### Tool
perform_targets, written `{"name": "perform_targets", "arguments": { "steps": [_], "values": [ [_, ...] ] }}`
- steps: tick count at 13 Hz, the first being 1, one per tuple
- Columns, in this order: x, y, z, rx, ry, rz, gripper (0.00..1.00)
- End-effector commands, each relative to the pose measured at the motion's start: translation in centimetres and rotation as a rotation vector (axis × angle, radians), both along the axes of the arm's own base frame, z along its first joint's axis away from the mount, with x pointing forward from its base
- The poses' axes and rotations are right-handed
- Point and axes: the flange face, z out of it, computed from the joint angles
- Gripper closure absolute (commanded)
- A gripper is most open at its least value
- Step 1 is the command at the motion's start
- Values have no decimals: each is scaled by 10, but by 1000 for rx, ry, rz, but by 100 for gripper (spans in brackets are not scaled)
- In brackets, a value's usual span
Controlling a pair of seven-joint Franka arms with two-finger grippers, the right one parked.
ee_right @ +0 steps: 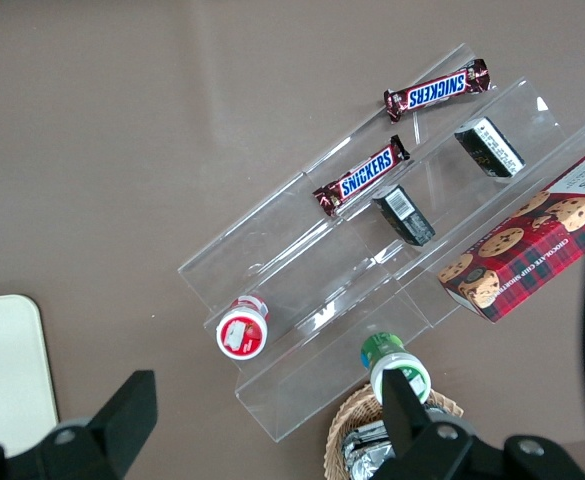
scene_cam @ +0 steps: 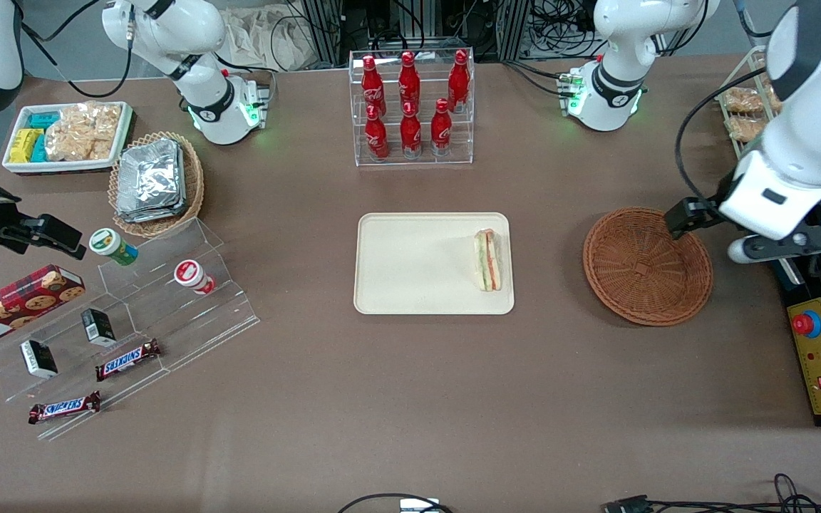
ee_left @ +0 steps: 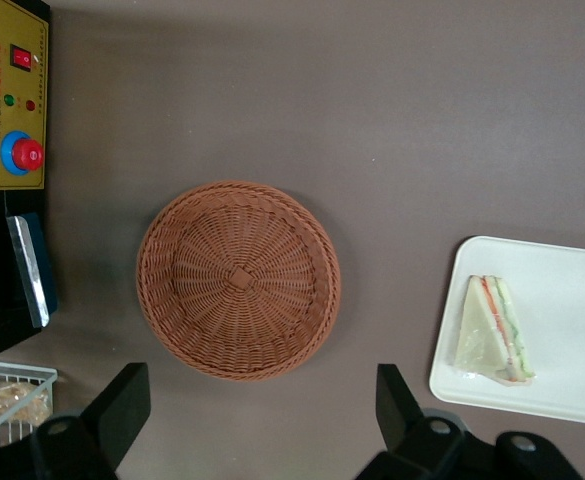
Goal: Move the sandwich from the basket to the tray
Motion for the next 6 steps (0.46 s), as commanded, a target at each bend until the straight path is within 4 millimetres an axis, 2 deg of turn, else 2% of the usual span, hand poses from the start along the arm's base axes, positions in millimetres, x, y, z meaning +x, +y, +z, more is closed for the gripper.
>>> {"name": "perform_targets", "arguments": {
  "steps": [1, 3, 6],
  "values": [
    [-25, 36, -3, -35, -45, -17, 0],
    [-32, 52, -8, -49, -42, 9, 0],
    [-29, 51, -6, -37, 8, -2, 0]
  ]
}}
